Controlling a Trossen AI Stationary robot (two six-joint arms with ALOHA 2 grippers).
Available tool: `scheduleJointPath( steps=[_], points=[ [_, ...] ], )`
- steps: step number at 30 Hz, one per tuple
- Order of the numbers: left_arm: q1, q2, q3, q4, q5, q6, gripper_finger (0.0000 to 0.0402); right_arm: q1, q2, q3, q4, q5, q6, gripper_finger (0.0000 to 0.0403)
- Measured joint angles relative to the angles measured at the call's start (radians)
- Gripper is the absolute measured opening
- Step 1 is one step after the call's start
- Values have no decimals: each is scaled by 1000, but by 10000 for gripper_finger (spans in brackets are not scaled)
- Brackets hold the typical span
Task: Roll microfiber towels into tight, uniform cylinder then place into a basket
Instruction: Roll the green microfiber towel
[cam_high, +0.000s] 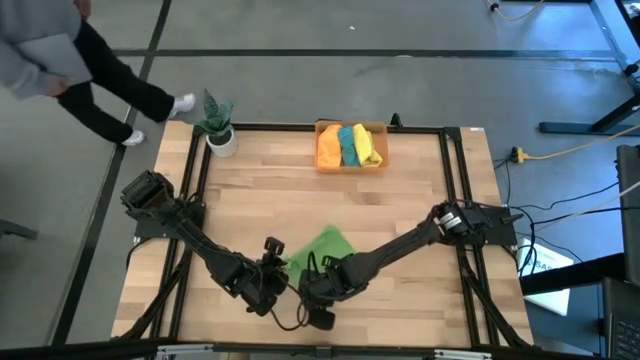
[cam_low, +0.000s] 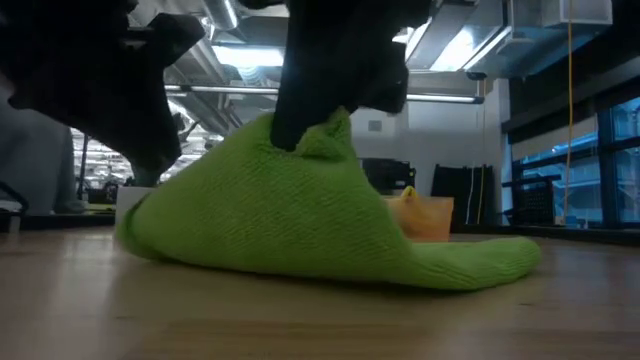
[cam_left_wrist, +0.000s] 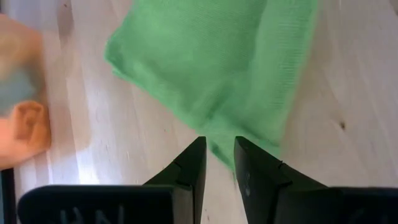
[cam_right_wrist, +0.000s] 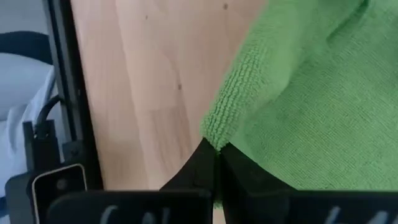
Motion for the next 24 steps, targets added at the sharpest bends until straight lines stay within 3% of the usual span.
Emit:
scheduleJointPath(
  steps=[3, 7, 16, 24],
  points=[
    [2, 0, 2, 7, -4, -22, 75, 11, 0, 0, 0, 0, -9, 8],
    [2, 0, 2, 49, 122, -33, 75, 16, 0, 0, -1, 19, -8, 8],
    [-92, 34, -24, 150, 158, -33, 75, 14, 0, 0, 7, 25, -14, 8],
    [-67, 66, -39, 187, 161, -37, 75, 15, 0, 0, 30, 25, -15, 8]
  ],
)
